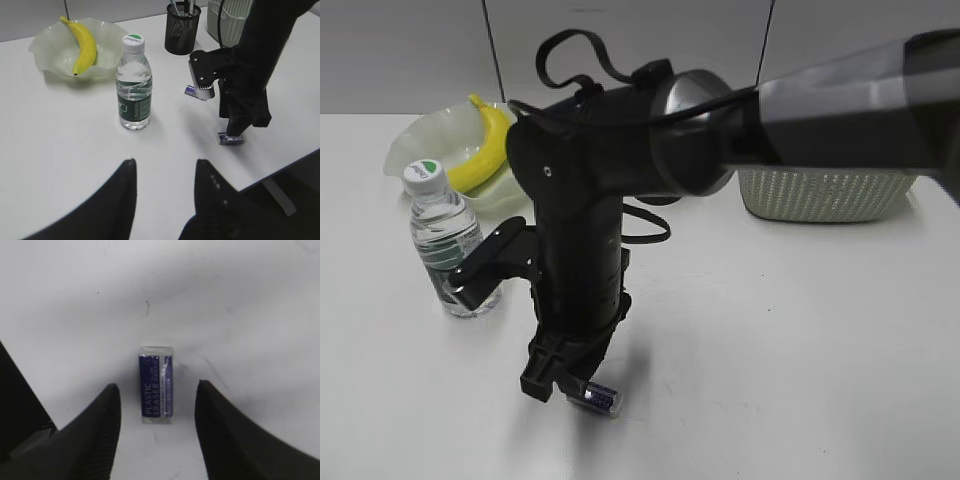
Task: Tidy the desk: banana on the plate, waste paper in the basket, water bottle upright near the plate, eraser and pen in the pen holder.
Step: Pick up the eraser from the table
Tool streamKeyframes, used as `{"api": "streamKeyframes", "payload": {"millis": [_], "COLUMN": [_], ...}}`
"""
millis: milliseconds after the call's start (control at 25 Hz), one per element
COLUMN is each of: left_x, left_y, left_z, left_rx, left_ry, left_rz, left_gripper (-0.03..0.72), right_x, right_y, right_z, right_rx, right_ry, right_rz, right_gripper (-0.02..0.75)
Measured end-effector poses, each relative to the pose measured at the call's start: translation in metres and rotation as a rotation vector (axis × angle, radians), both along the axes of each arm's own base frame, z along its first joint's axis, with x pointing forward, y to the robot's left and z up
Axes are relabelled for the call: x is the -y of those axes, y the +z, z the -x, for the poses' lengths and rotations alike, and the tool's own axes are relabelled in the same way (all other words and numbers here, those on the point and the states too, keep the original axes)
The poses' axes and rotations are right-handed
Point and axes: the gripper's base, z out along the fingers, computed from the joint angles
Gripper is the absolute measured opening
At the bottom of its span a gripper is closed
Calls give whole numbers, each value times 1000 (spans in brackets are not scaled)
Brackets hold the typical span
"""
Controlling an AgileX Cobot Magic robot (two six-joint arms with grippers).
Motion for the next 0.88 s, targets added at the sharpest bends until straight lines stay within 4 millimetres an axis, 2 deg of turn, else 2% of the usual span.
{"api": "streamKeyframes", "payload": {"millis": [200, 400, 480, 680, 760, 880], "left_x": [0, 0, 0, 0, 0, 0], "left_y": [0, 0, 0, 0, 0, 0], "left_z": [0, 0, 0, 0, 0, 0], "left_rx": [0, 0, 0, 0, 0, 0], "left_ry": [0, 0, 0, 0, 0, 0], "left_rz": [0, 0, 0, 0, 0, 0], "left_gripper": [293, 293, 293, 293, 293, 293], "right_x": [0, 0, 1, 0, -1, -1], "right_y": [-24, -32, -32, -31, -30, -29], "right_z": [-1, -1, -1, -1, -1, -2], "right_rx": [-27, -41, -44, -44, -44, -41], "right_ry": [-33, -39, -39, -39, -47, -82], "right_rz": [55, 74, 76, 75, 74, 76], "right_gripper": [392, 370, 330, 94, 24, 12]}}
